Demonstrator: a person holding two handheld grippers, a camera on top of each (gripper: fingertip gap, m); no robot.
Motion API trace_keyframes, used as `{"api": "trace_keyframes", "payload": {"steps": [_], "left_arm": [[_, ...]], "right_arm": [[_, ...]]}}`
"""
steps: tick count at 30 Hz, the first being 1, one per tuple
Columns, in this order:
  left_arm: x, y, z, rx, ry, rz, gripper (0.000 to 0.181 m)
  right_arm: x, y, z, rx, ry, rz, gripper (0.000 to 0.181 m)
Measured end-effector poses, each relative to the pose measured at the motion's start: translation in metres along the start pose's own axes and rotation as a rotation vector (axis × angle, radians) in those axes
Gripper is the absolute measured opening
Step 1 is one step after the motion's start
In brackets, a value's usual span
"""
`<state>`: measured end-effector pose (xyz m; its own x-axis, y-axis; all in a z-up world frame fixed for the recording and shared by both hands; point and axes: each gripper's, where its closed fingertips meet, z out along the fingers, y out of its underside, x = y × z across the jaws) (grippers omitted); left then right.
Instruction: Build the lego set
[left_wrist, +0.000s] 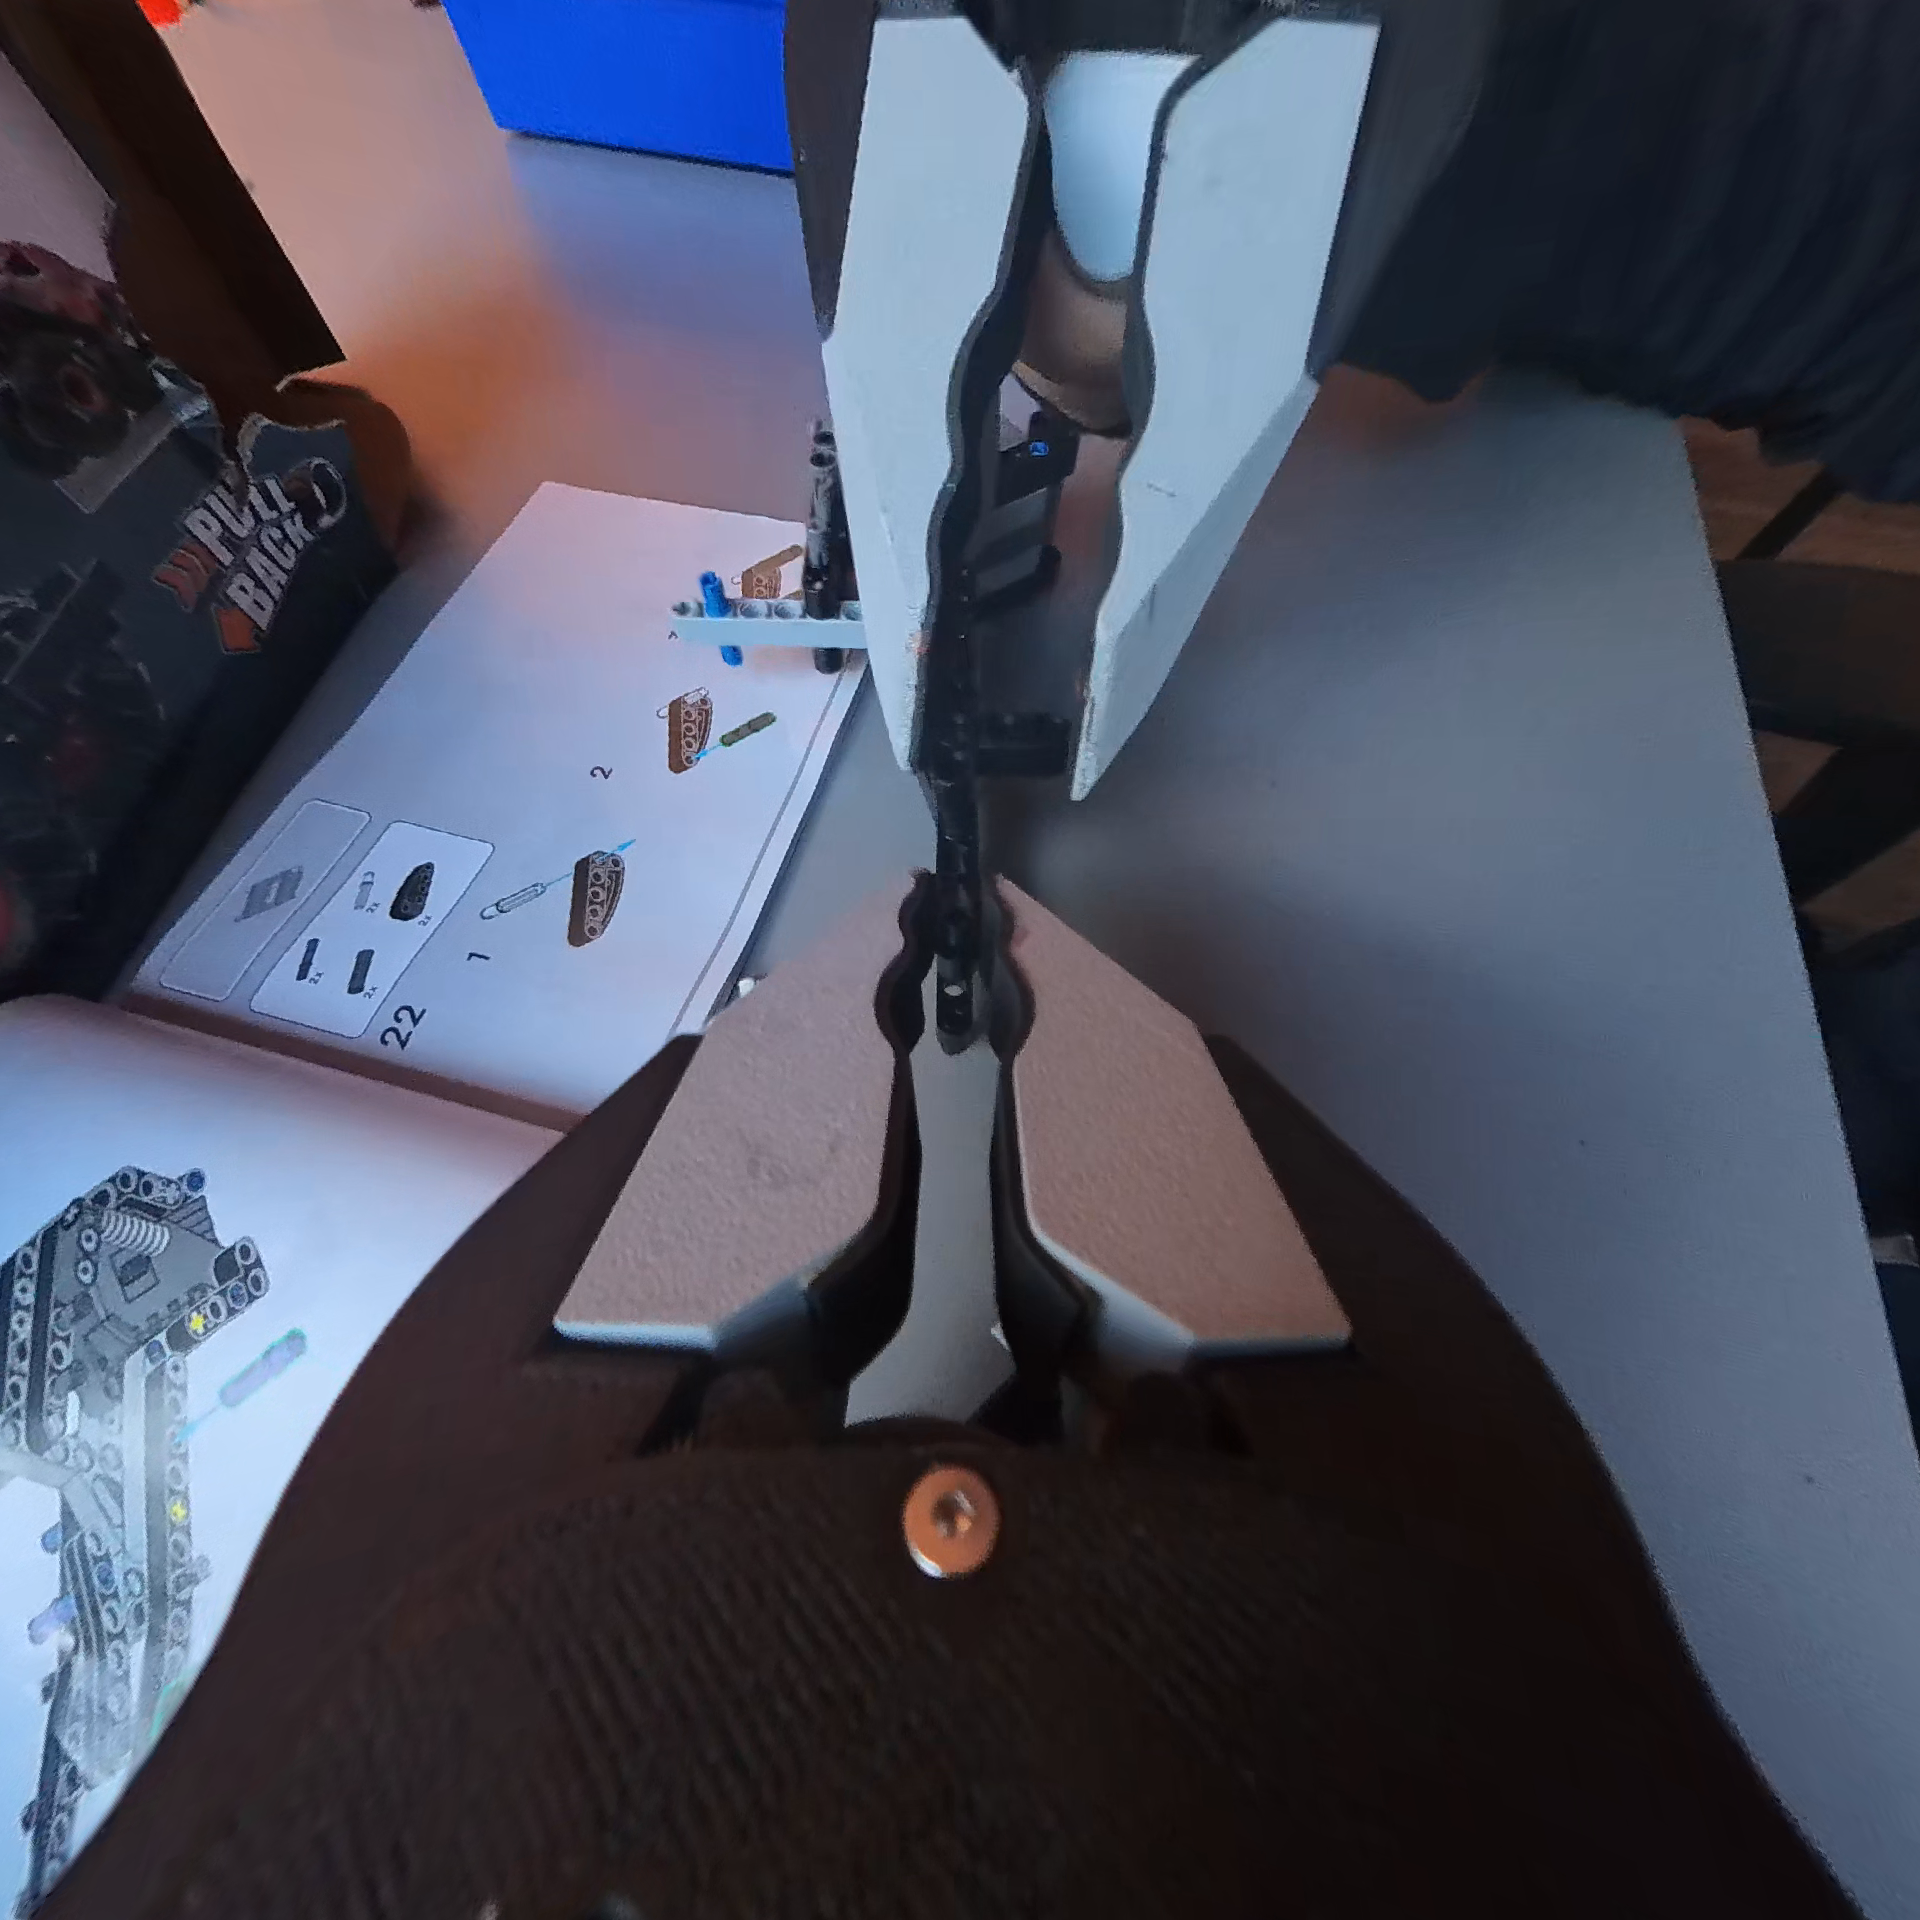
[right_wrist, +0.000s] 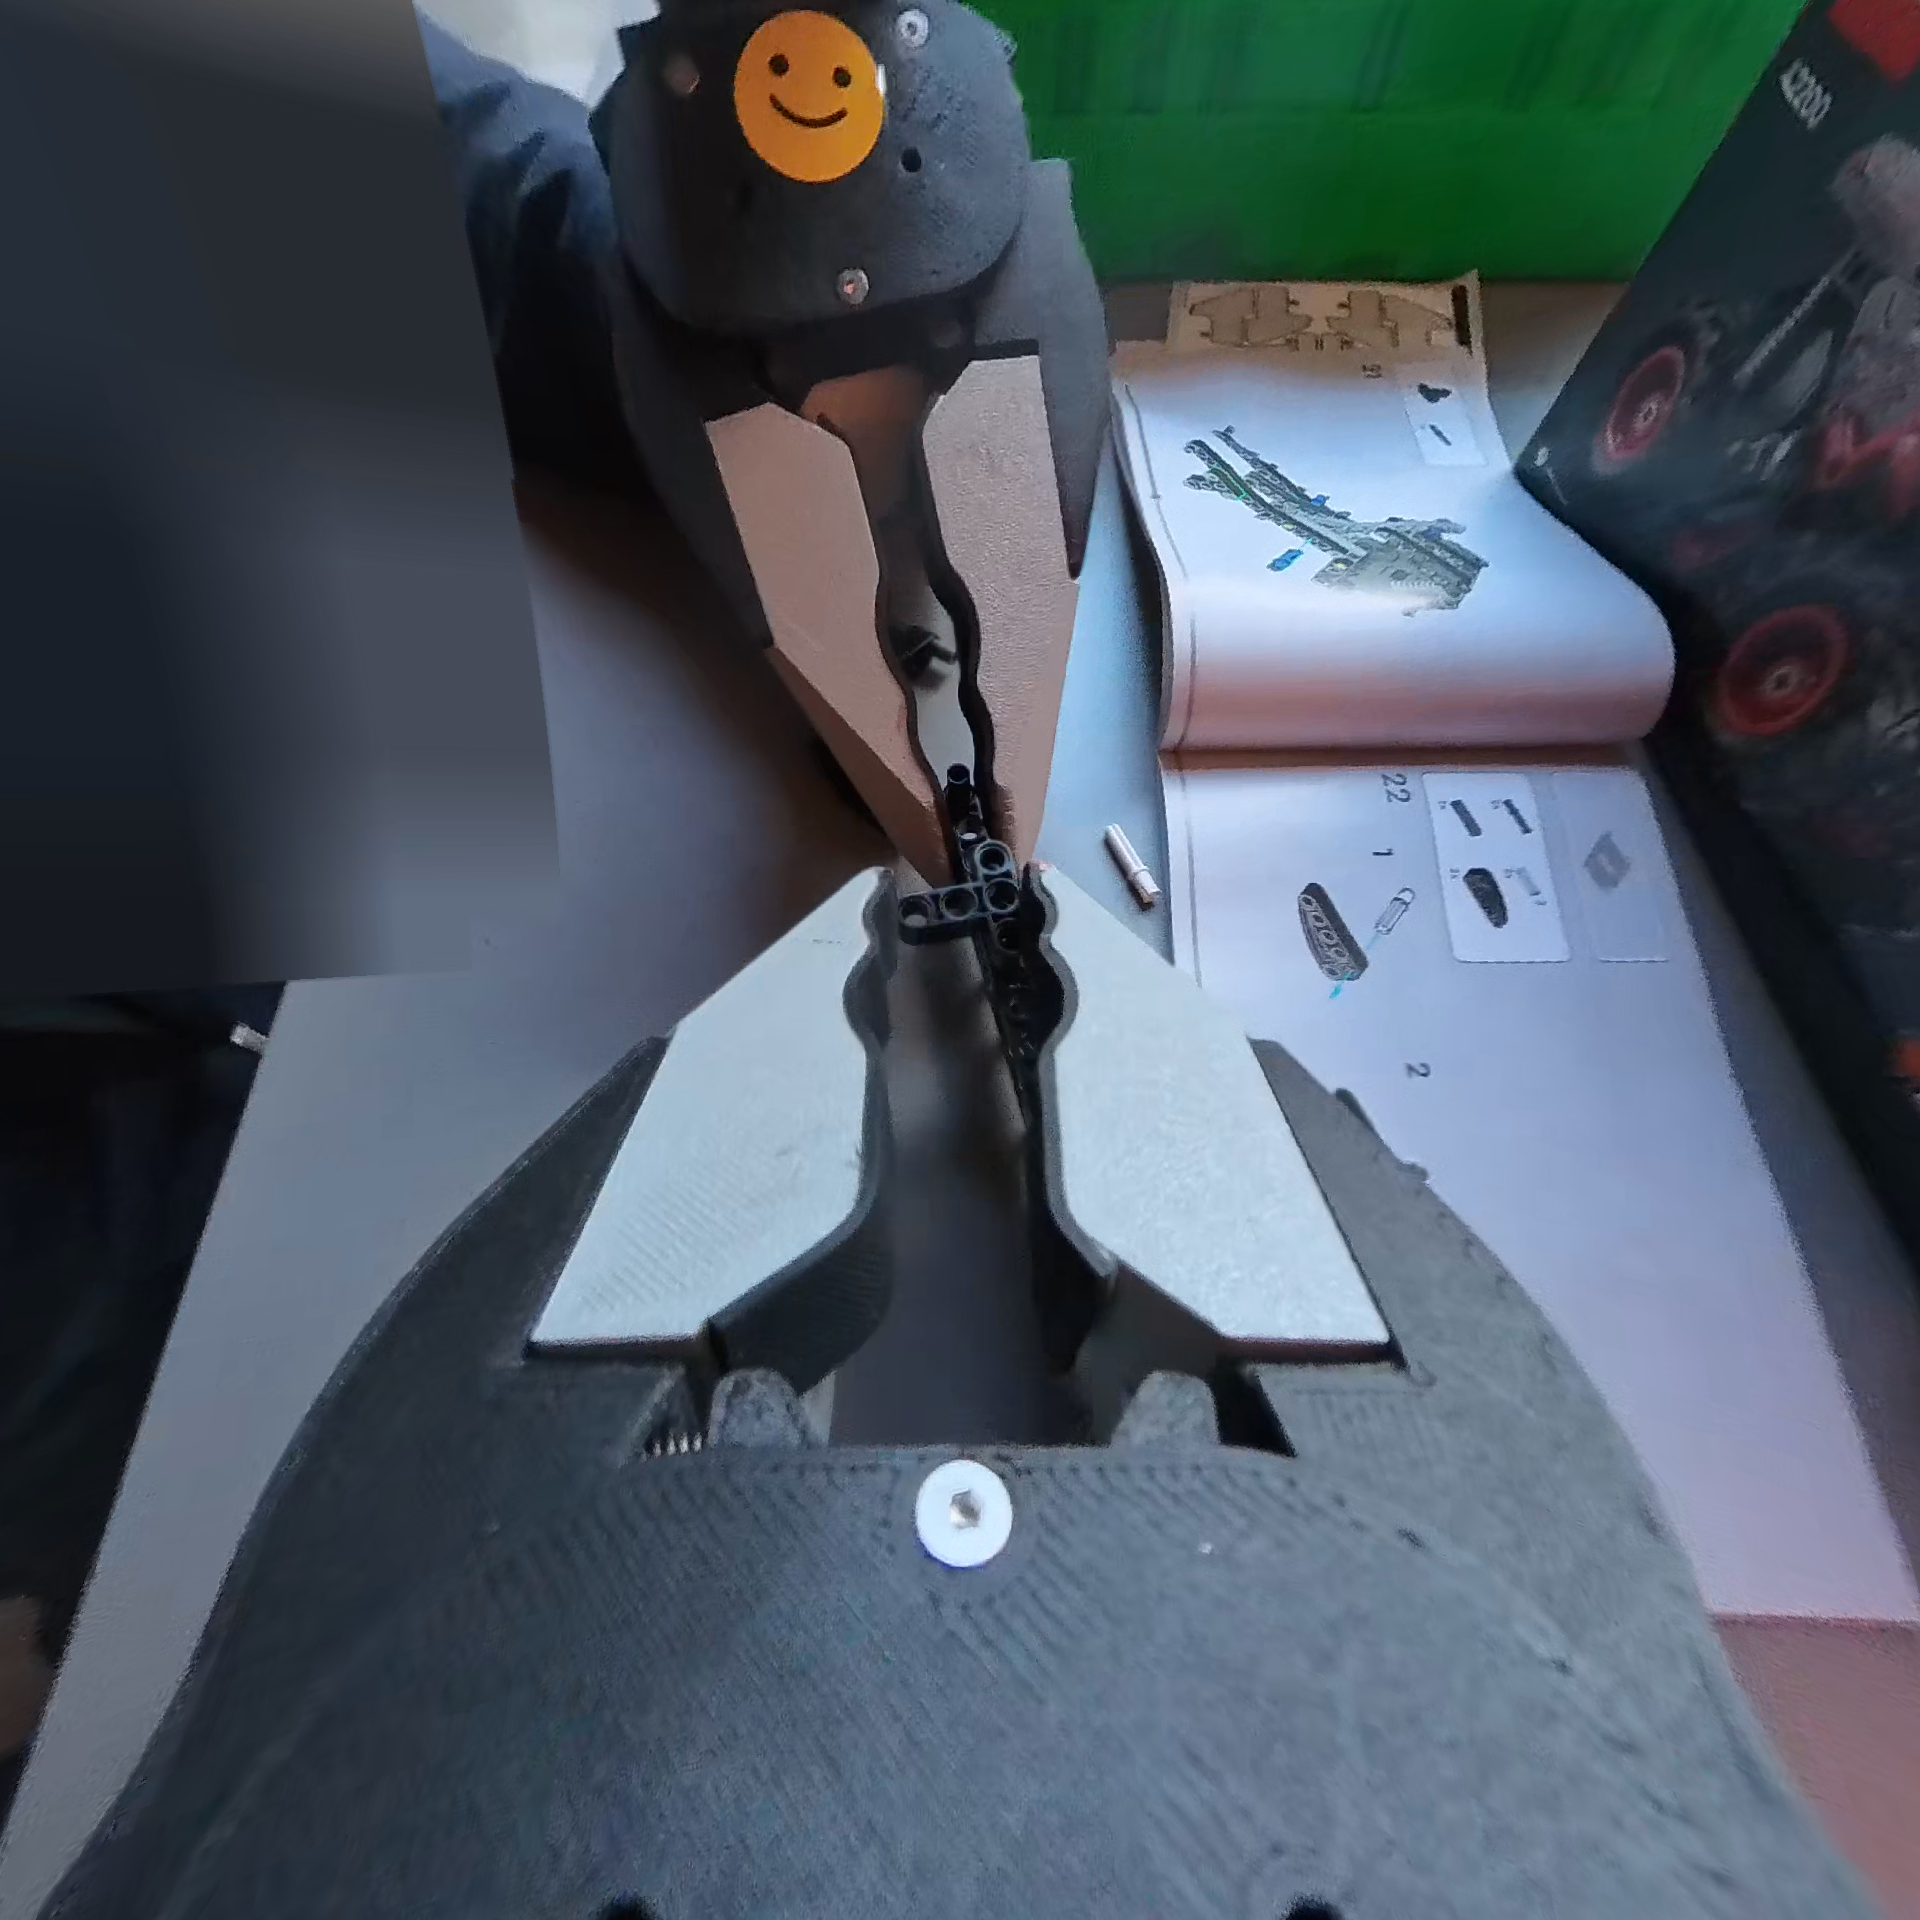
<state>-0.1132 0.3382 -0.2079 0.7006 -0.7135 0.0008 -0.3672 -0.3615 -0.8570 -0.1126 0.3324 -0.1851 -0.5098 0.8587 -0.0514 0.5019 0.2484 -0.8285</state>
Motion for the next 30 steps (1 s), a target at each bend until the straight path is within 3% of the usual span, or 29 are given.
{"api": "trace_keyframes", "payload": {"steps": [4,21,30], "left_arm": [[0.001,0.000,0.001,0.004,0.003,0.006,0.004],[0.001,-0.003,-0.001,0.021,-0.032,0.054,0.010],[0.001,-0.003,-0.002,0.024,-0.028,0.067,0.003]], "right_arm": [[0.000,-0.002,-0.002,0.030,-0.081,0.154,0.021],[0.000,-0.001,-0.006,0.029,0.016,-0.027,0.021],[0.001,-0.005,-0.012,0.064,0.001,0.002,0.021]]}}
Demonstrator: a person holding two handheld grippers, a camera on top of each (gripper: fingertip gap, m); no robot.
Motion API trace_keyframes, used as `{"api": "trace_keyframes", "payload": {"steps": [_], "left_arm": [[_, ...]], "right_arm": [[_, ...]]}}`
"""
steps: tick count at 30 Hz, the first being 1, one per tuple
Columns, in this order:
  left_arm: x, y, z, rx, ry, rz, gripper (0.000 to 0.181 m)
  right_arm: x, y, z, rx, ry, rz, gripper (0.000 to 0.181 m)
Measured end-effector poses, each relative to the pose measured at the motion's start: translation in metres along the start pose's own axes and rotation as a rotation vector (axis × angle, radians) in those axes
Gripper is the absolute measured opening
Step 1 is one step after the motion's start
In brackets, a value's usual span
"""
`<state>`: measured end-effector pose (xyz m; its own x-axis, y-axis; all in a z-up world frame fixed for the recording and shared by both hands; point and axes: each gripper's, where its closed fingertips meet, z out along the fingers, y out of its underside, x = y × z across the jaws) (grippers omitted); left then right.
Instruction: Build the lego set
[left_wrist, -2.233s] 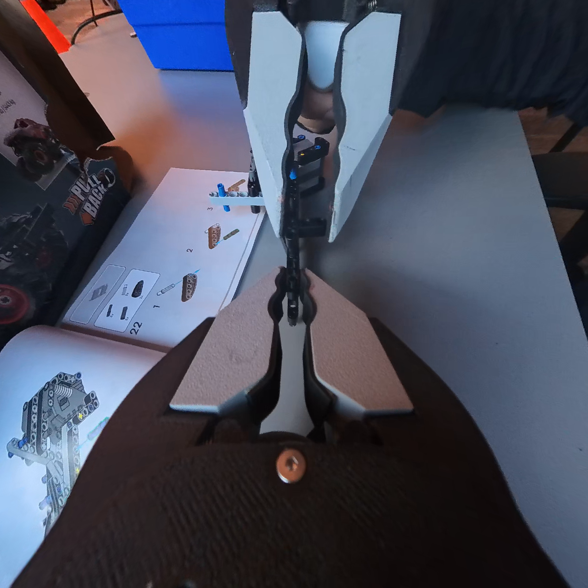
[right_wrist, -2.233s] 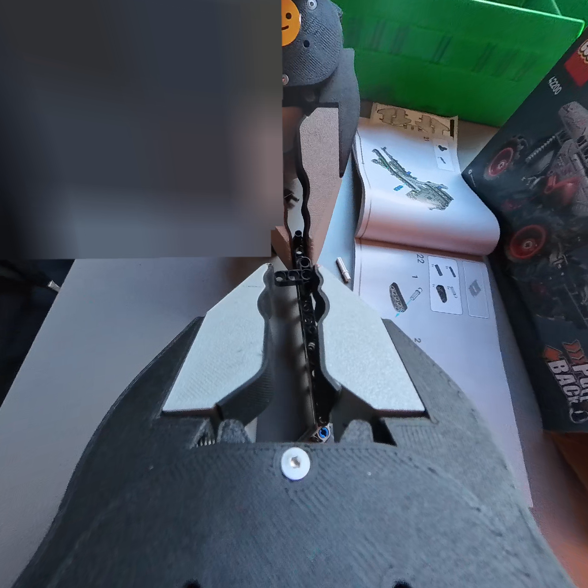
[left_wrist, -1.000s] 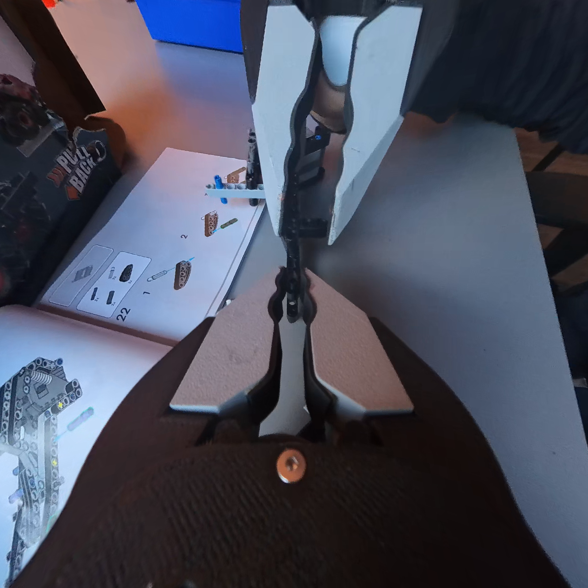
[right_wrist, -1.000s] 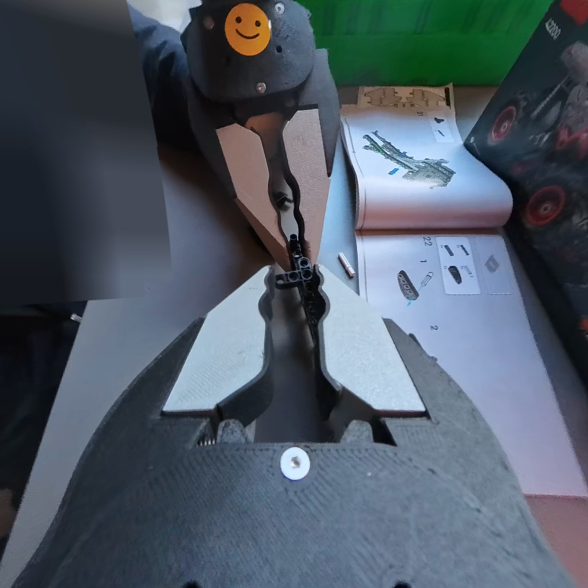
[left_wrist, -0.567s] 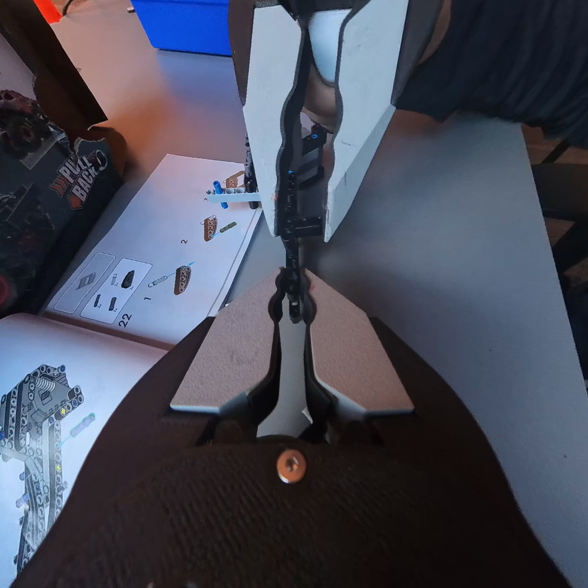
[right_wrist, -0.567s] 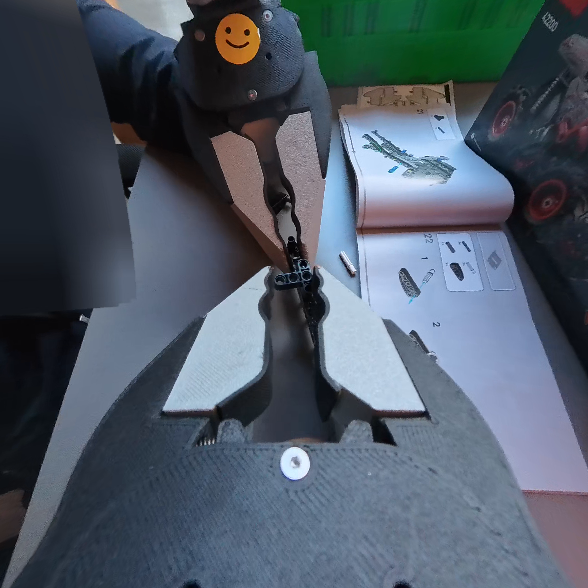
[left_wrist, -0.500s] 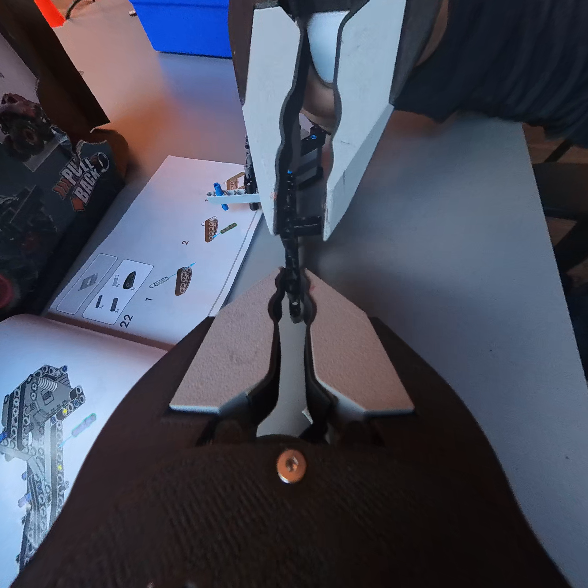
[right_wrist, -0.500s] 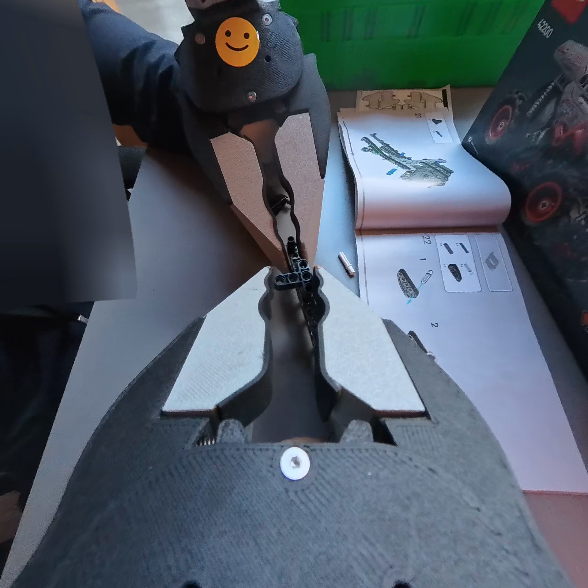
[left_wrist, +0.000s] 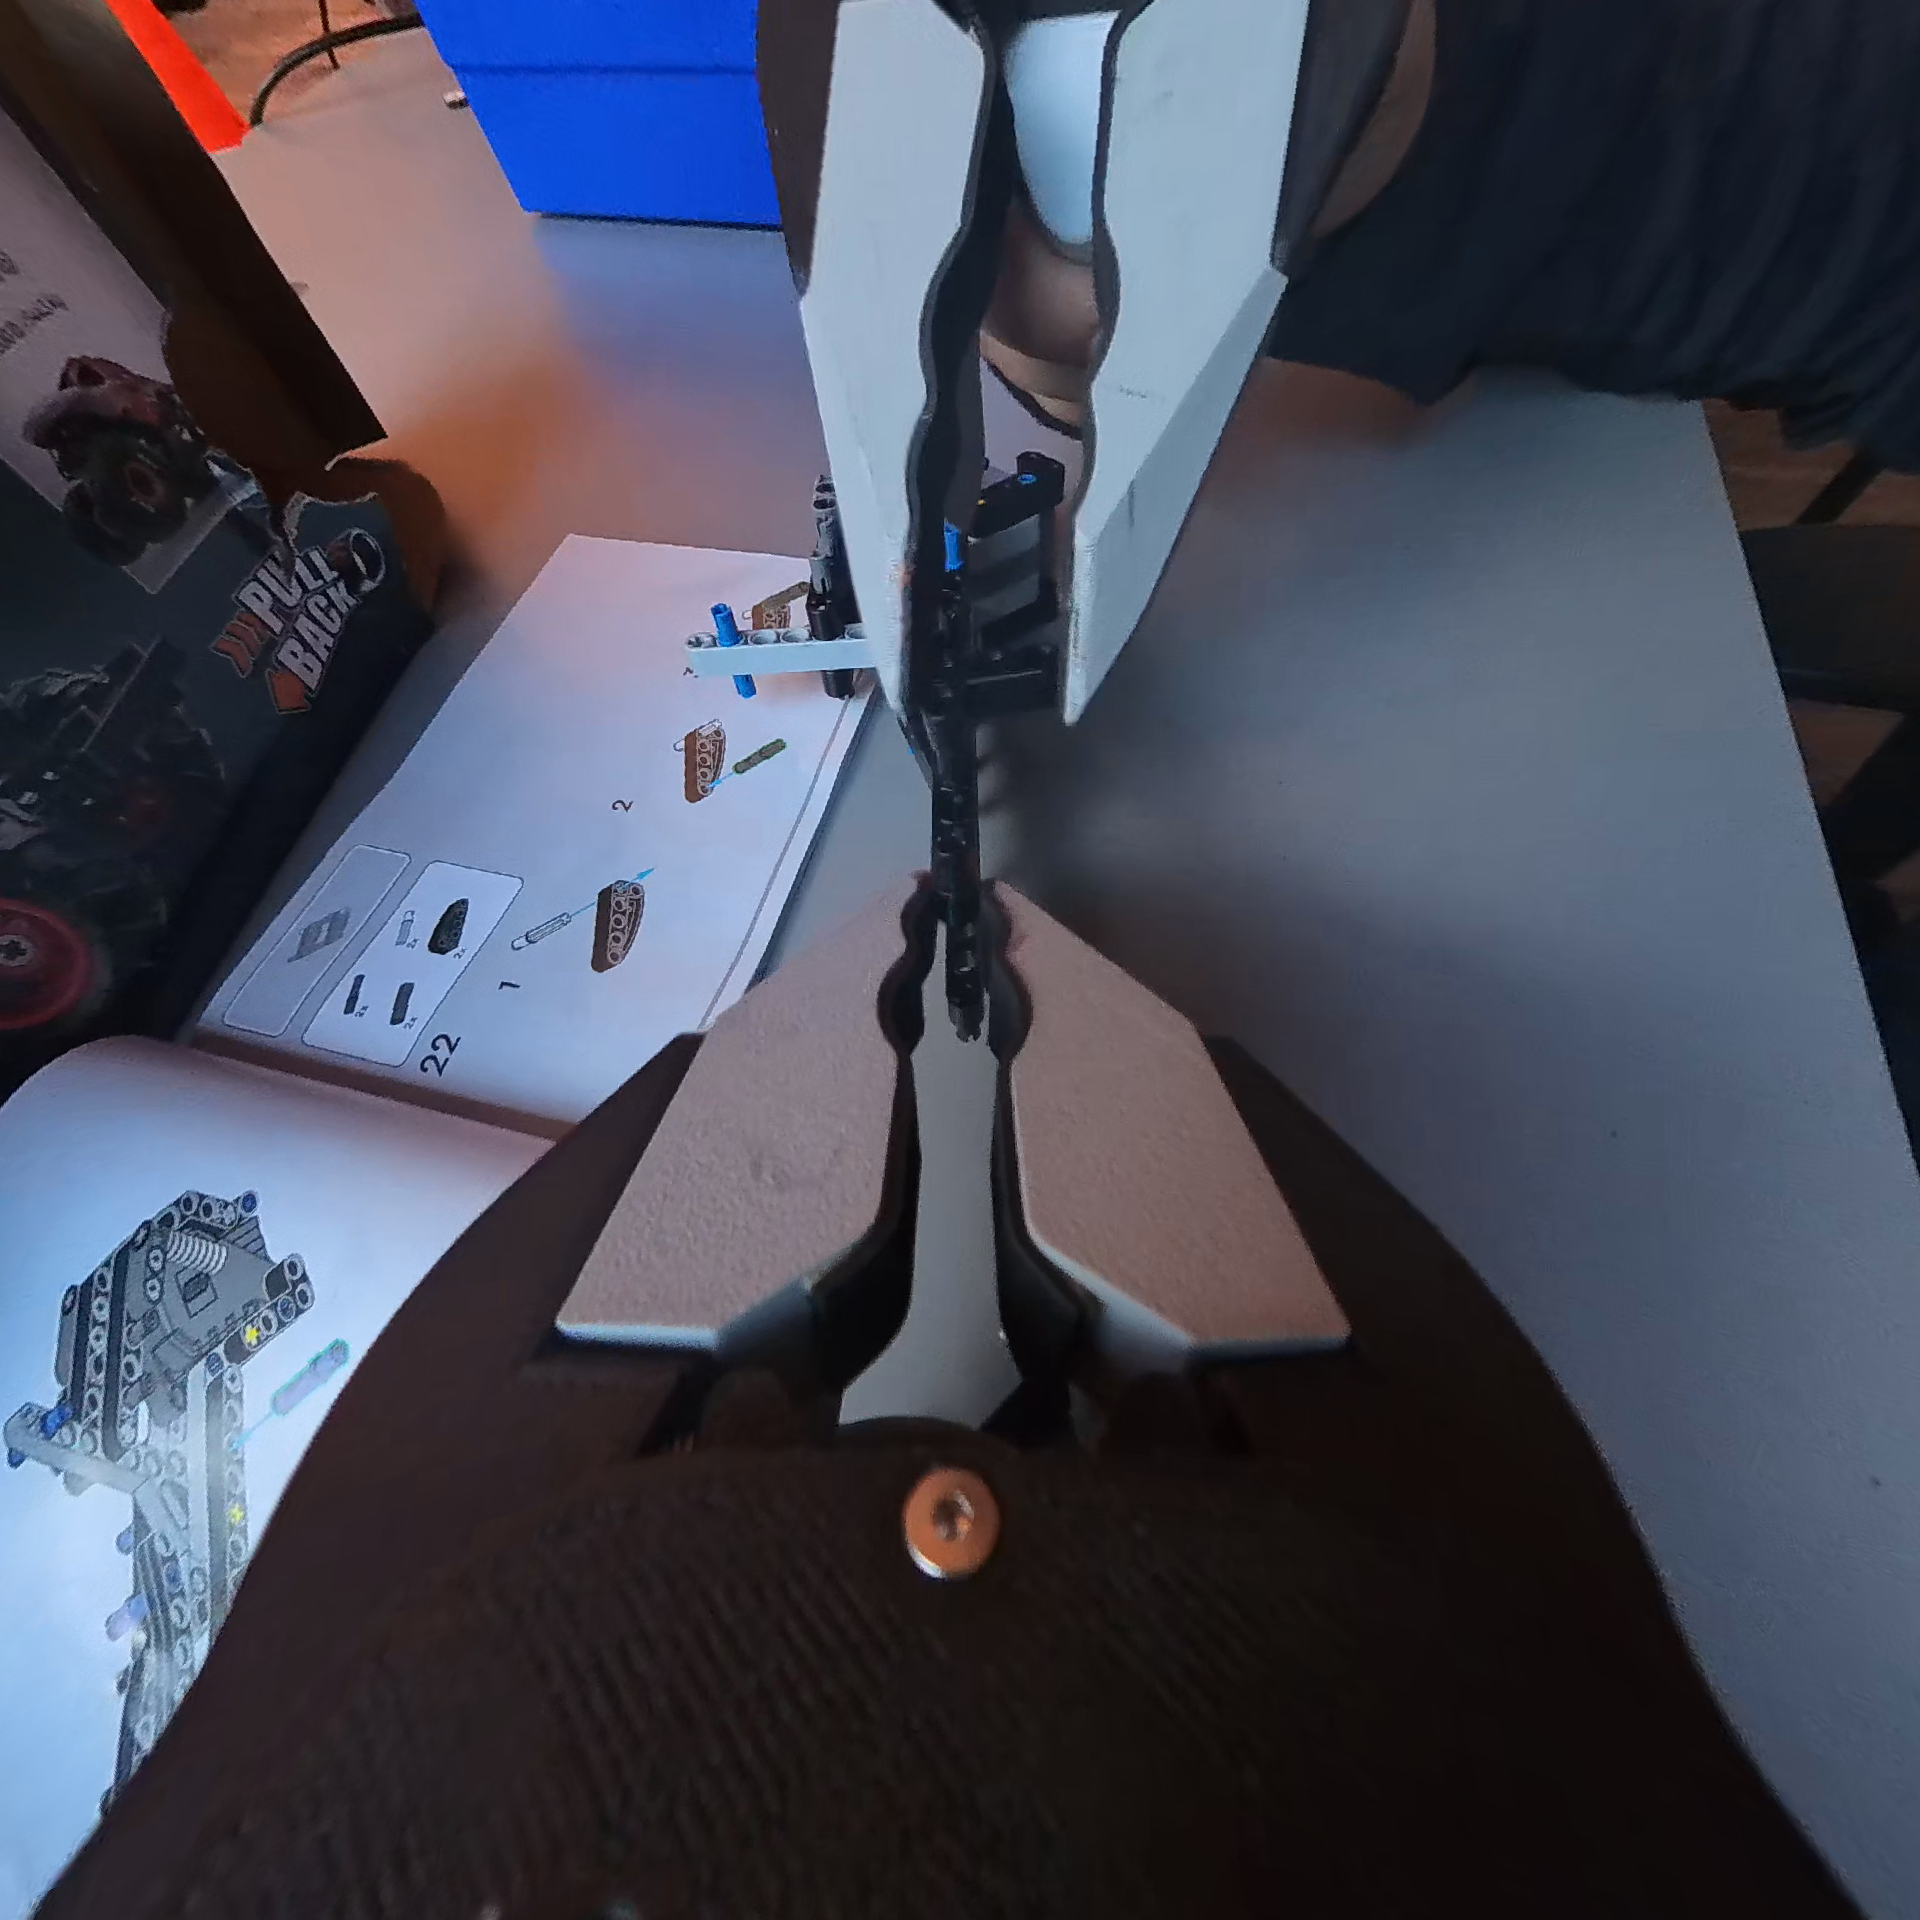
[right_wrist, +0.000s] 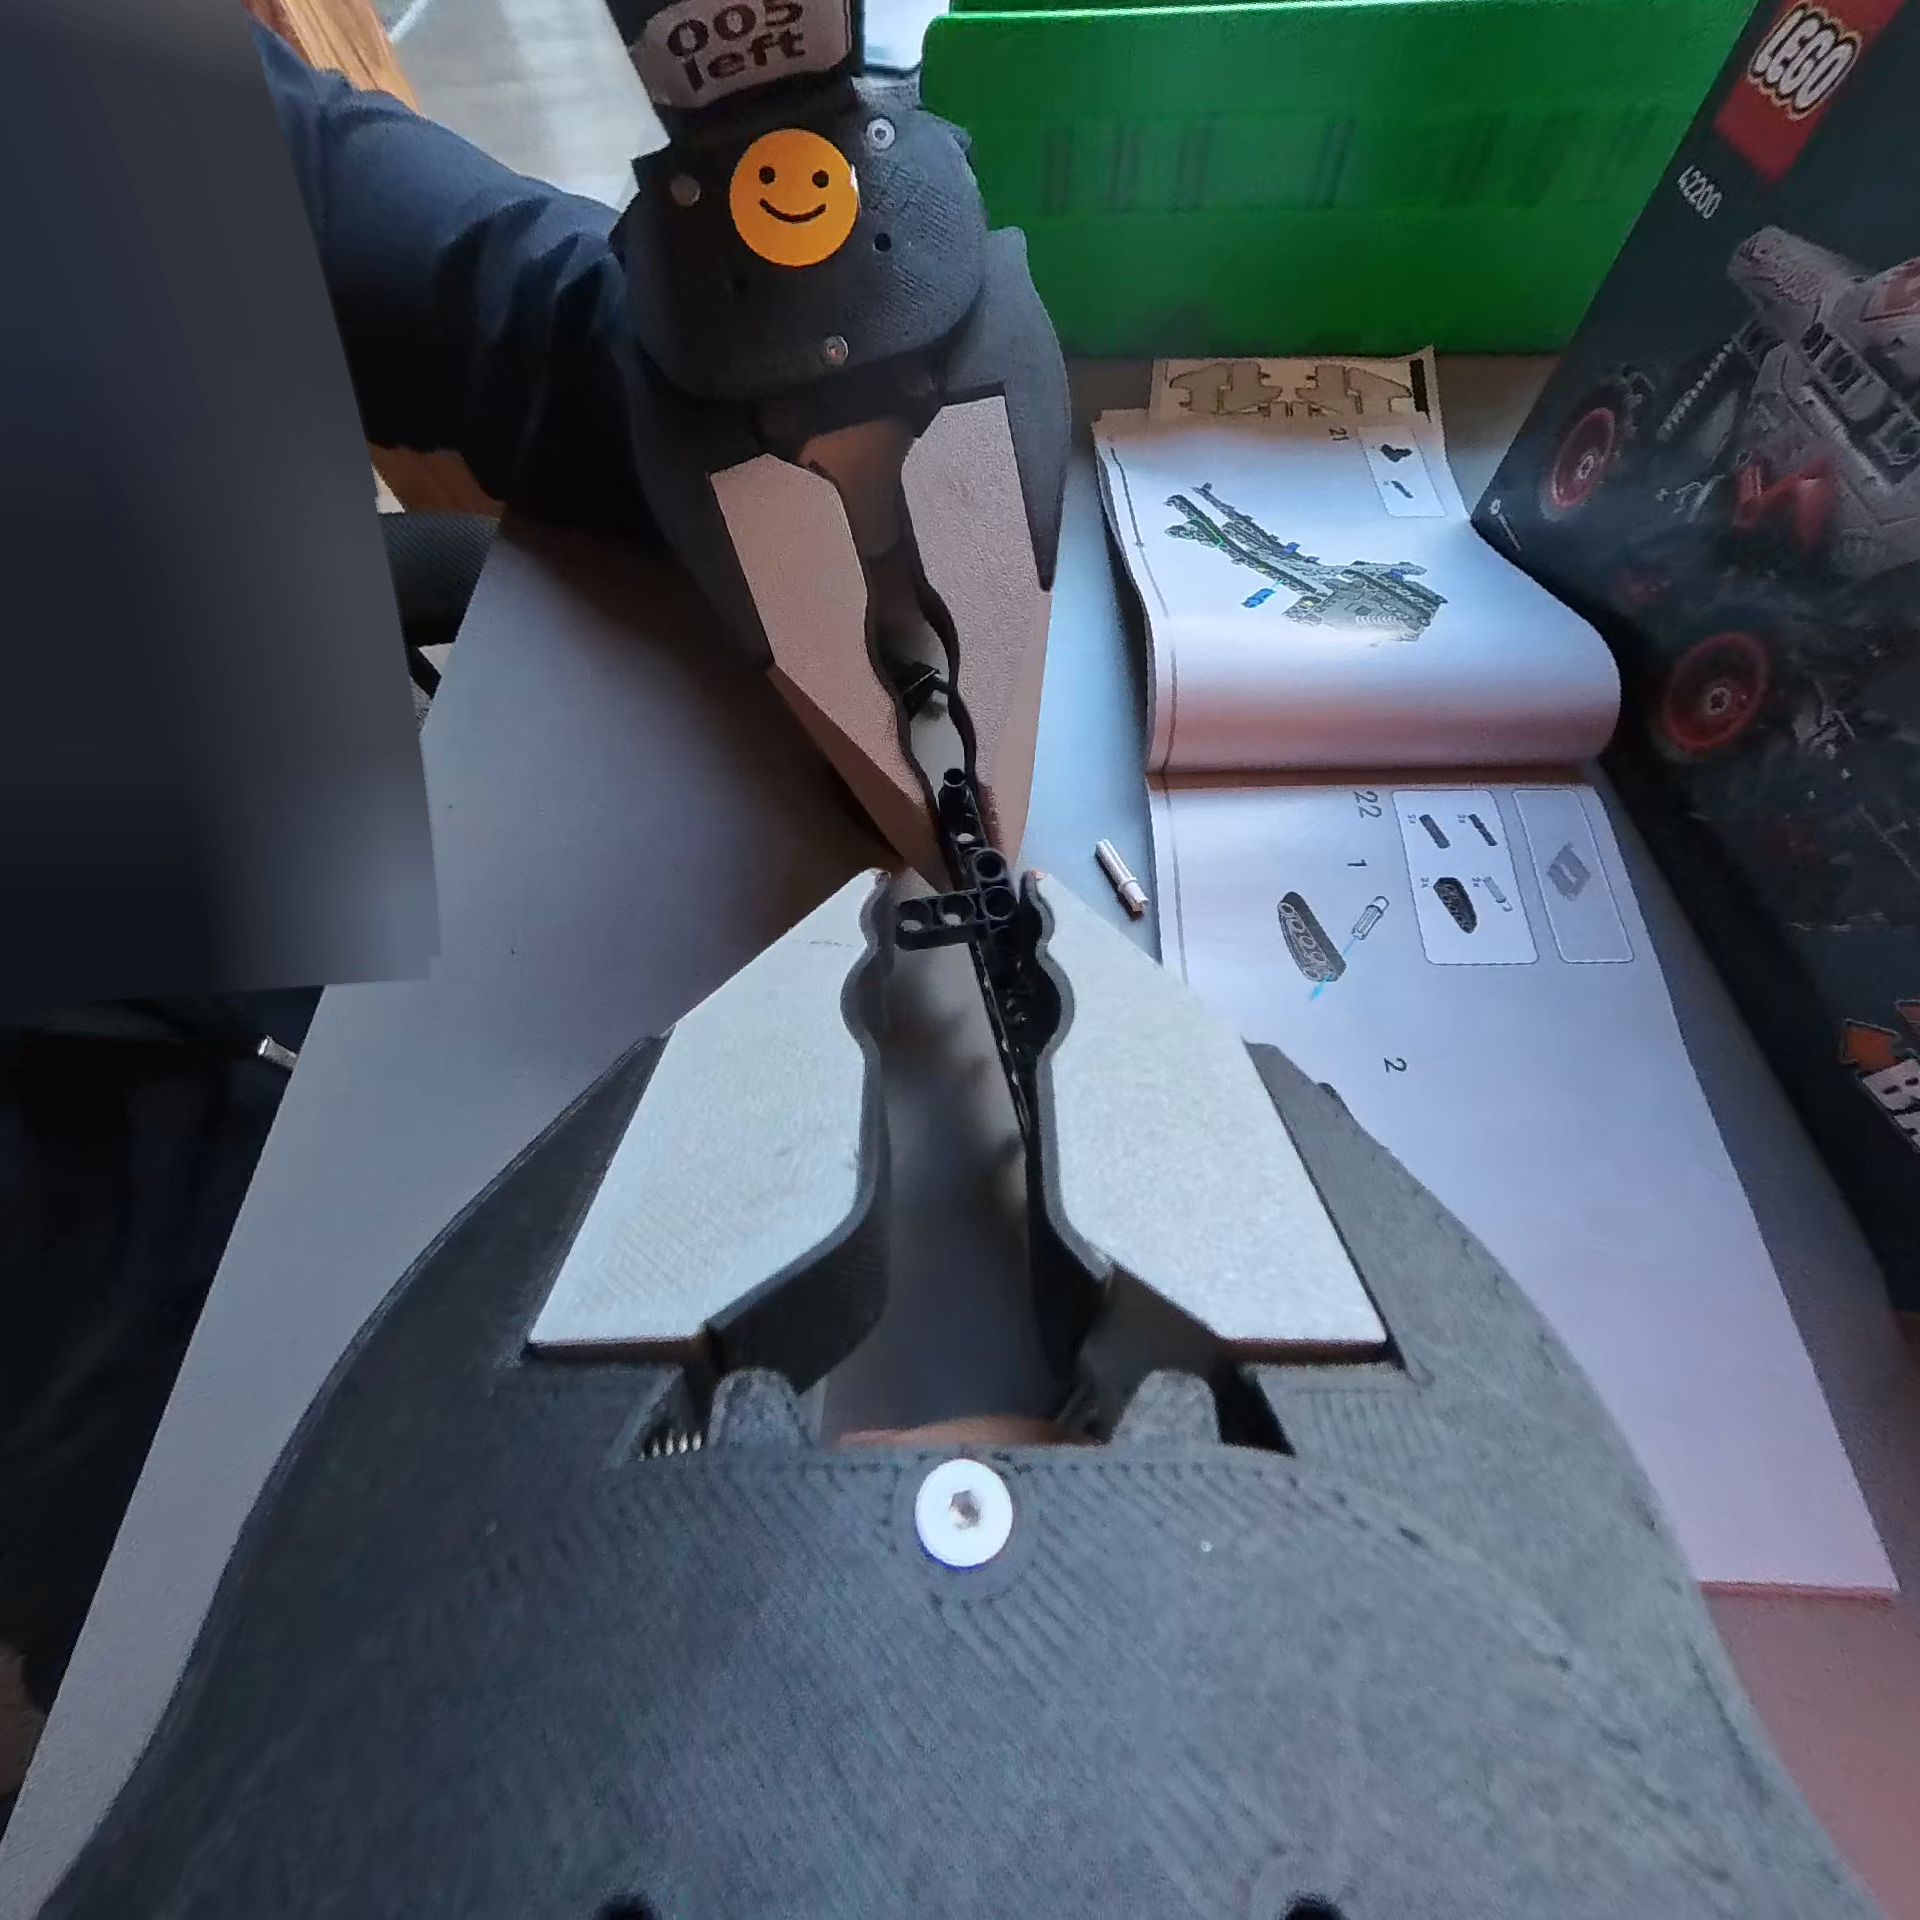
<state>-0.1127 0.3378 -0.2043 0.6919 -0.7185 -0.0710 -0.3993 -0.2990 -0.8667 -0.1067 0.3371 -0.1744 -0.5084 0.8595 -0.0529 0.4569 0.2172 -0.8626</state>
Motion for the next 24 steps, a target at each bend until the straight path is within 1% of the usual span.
{"api": "trace_keyframes", "payload": {"steps": [10,15,19,24], "left_arm": [[-0.001,-0.006,-0.005,0.034,0.009,-0.022,0.009],[-0.005,-0.018,-0.014,0.094,-0.020,-0.024,0.013],[-0.003,-0.031,-0.021,0.161,-0.009,-0.033,0.010],[0.006,-0.040,-0.021,0.189,0.004,0.021,0.007]], "right_arm": [[0.002,-0.005,-0.005,0.031,0.012,-0.003,0.021],[0.000,-0.004,-0.005,0.016,0.031,-0.044,0.021],[-0.004,-0.008,-0.004,0.020,0.048,-0.085,0.021],[-0.009,-0.013,-0.002,0.021,0.066,-0.128,0.021]]}}
